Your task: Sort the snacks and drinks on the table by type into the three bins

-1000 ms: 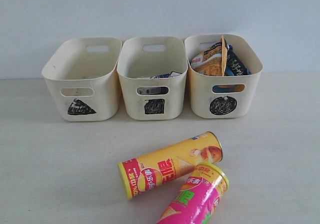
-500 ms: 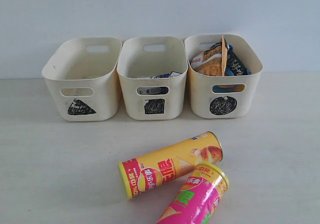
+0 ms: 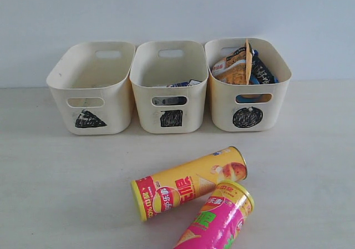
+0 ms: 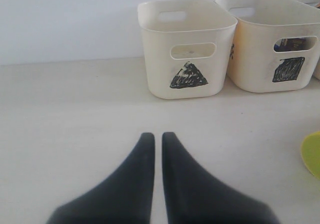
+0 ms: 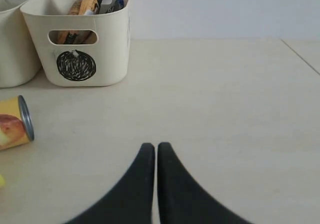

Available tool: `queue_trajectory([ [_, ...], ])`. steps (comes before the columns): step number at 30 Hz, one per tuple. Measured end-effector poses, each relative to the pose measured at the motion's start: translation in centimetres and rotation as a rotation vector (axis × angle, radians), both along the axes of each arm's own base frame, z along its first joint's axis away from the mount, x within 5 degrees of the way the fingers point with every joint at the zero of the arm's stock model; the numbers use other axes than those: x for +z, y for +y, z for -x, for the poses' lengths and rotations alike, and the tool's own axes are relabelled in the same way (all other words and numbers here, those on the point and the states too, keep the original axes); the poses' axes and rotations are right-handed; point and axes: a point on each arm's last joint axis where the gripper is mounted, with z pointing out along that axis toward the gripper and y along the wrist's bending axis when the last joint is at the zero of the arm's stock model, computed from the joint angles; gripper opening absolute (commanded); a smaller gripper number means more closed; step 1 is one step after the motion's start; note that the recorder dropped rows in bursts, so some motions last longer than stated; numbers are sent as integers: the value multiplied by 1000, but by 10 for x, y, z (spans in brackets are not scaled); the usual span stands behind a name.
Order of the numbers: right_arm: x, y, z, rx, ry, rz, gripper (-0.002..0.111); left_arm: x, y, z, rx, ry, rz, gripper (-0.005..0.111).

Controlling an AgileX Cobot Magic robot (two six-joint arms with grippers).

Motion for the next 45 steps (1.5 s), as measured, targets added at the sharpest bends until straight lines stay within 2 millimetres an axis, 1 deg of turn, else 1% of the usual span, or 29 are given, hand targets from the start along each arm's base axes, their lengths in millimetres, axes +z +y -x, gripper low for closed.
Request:
queue_trajectory([
  [15, 0, 0, 0, 0, 0, 0, 0, 0, 0, 0, 0, 0, 0, 4],
  [18, 0, 0, 0, 0, 0, 0, 0, 4, -1, -1, -3, -43, 30, 4],
  [19, 0, 0, 0, 0, 0, 0, 0, 10, -2, -1, -5, -103, 93, 4],
  [21, 0, 0, 0, 0, 0, 0, 0, 18, -2, -2, -3, -186, 139, 4],
  [25, 0, 0, 0, 0, 0, 0, 0, 27, -1, -1, 1, -285, 163, 4],
  [26, 0, 0, 0, 0, 0, 0, 0, 32, 0, -1, 4, -339, 174, 4],
  [29, 0, 0, 0, 0, 2, 0, 0, 44, 2, 2, 5, -469, 267, 4],
  [31, 0, 0, 0, 0, 2, 0, 0, 50, 2, 3, 4, -528, 293, 4],
  [35, 0, 0, 0, 0, 2, -2, 0, 63, 2, 1, 4, -531, 298, 4],
  [39, 0, 0, 0, 0, 2, -2, 0, 87, 1, -11, 8, -497, 298, 4],
  [42, 0, 0, 0, 0, 2, -2, 0, 104, -1, -26, 13, -444, 291, 4],
  [45, 0, 0, 0, 0, 2, -2, 0, 116, -3, -49, 21, -364, 279, 4],
])
